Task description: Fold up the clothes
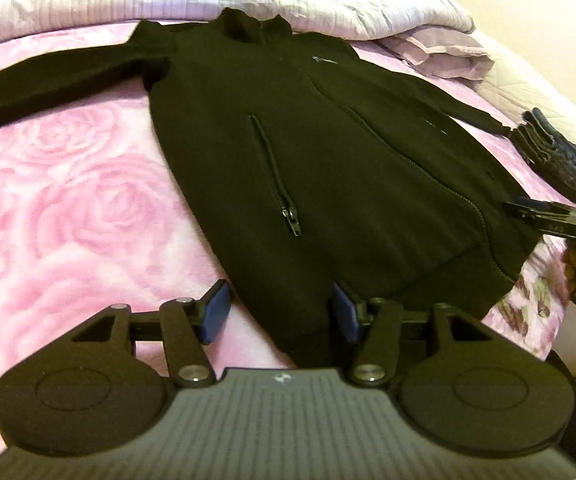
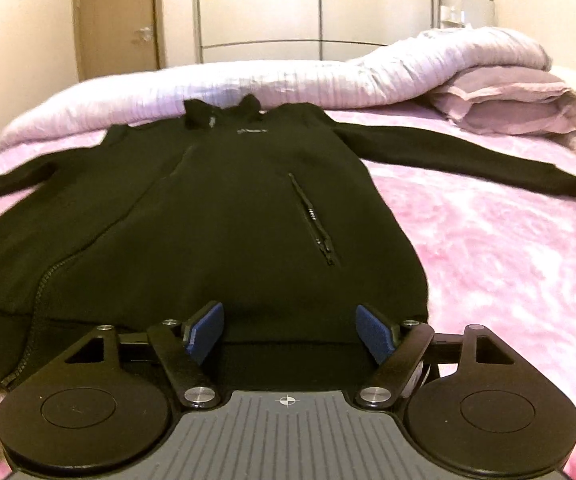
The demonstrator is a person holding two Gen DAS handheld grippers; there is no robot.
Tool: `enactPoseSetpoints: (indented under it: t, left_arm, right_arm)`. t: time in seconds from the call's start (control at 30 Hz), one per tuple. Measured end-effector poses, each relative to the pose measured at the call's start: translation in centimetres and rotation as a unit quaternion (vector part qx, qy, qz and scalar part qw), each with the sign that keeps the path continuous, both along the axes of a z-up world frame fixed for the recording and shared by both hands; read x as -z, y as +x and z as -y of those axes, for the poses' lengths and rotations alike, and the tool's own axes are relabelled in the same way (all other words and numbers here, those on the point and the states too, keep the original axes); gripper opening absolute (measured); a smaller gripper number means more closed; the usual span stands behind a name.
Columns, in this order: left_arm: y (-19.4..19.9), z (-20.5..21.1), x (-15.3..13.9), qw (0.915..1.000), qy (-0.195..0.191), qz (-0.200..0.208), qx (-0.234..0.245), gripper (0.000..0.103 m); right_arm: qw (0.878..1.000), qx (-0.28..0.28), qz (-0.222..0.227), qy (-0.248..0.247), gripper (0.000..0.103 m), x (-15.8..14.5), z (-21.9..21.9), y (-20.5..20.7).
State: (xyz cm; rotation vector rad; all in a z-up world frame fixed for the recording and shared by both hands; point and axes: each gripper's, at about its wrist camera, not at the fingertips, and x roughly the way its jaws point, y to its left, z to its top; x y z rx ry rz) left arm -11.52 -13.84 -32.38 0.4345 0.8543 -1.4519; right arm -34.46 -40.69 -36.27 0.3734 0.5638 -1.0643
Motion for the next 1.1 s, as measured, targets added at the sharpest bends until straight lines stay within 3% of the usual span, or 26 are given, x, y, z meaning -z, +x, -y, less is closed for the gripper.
enactPoseSetpoints:
  t: [0.07, 0.17, 0.3, 0.43, 0.6, 0.83, 1.1]
  left_arm:
    - [-0.4, -0.6, -0.8, 0.9995, 0.006, 0.024, -0.020, 0.051]
    - [-1.5, -2.8, -3.3, 0.9931, -0.014, 0.092, -0.071, 0.055]
    - [-2.7, -6.5, -6.8, 0.9832, -0.063, 0.102, -0.137, 0.064]
    - [-3.6, -9.4, -8.5, 0.9821, -0.077, 0.107, -0.134, 0.064]
    - [-3.5, -12.0, -9.3, 0.9748, -0.070, 0.151, -0.149, 0.064]
    - [-1.9, -15.2, -10.0, 0.9692, -0.078, 0.141, -0.186, 0.065]
    - [-1.6, -16.3, -9.5, 0.9678, -0.062, 0.143, -0.198, 0.065]
  right_arm:
    - [0.999, 0.034, -0.006, 0.017, 0.076, -1.1, -0.7, 0.7]
    - [0.997, 0.049, 0.033, 0.041, 0.077, -3.5, -2.4, 1.5]
    - [0.995, 0.064, 0.053, 0.050, 0.078, -7.1, -5.1, 2.3]
    - [0.989, 0.091, 0.091, 0.076, 0.078, -10.0, -6.9, 2.3]
    - [0.992, 0.091, 0.057, 0.072, 0.079, -12.9, -9.1, 3.9]
    - [0.995, 0.088, -0.009, 0.047, 0.079, -13.1, -12.9, 6.5]
    - [0.996, 0.057, -0.024, 0.066, 0.079, -10.6, -13.2, 8.4]
